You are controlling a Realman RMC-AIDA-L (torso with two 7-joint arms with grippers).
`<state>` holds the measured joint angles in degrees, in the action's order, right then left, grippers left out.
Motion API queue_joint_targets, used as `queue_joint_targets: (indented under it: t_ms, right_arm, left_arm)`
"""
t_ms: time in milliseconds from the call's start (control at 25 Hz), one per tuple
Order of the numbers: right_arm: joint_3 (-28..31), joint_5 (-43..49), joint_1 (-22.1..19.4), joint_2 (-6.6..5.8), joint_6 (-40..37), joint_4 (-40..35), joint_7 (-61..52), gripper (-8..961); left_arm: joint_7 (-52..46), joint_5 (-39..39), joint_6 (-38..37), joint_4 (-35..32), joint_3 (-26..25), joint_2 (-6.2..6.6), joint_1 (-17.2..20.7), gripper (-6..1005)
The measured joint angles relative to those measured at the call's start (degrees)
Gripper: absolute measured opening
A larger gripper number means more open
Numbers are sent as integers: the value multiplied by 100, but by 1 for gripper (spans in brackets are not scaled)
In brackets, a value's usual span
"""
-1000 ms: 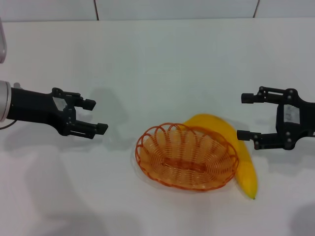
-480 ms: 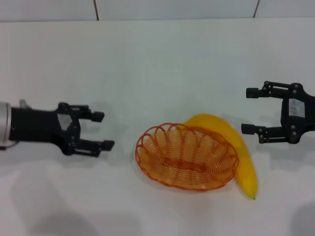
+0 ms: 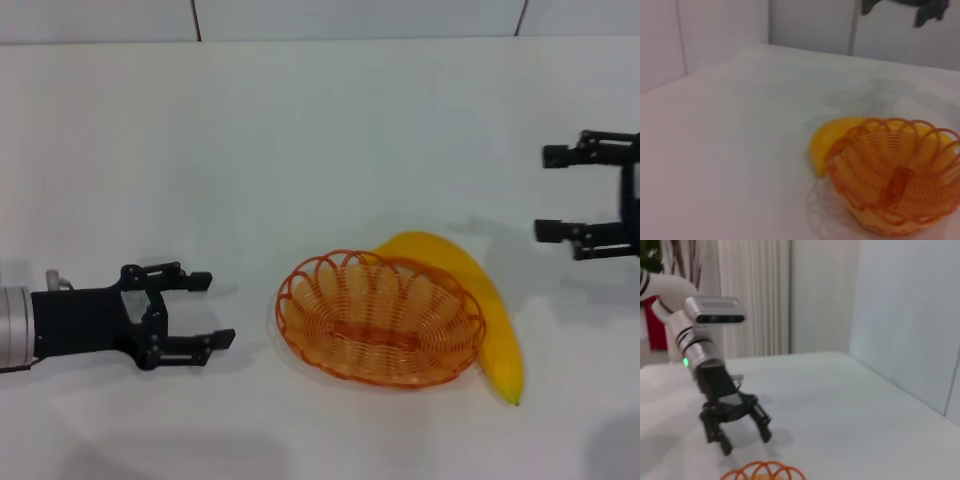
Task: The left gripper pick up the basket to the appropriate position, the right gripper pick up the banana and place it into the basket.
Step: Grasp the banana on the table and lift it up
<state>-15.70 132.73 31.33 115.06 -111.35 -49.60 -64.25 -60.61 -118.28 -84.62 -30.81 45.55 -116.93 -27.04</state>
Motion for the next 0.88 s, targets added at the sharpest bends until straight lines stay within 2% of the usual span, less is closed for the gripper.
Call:
queue_joint_targets:
  t_ms: [120, 280, 400, 600, 880]
  right_arm:
    - [-171, 10, -79, 129, -394, -1176, -569, 833]
    - [-733, -2, -95, 141, -531, -2042, -1345, 832]
    - [-1558, -11, -4, 135, -400, -2453, -1830, 832]
    - [-2790, 22, 169, 105, 224, -2742, -2539, 831]
    - [-3636, 86, 284, 115, 1019, -2607, -2828, 832]
  left_arm:
    - [87, 159, 96, 87, -4, 16, -1, 822]
    - [106, 267, 115, 94, -3, 13, -46, 821]
    - [109, 430, 146, 101, -2, 12, -55, 821]
    - [120, 515, 206, 112, -2, 9, -56, 820]
    - [133, 517, 210, 123, 5, -4, -127, 820]
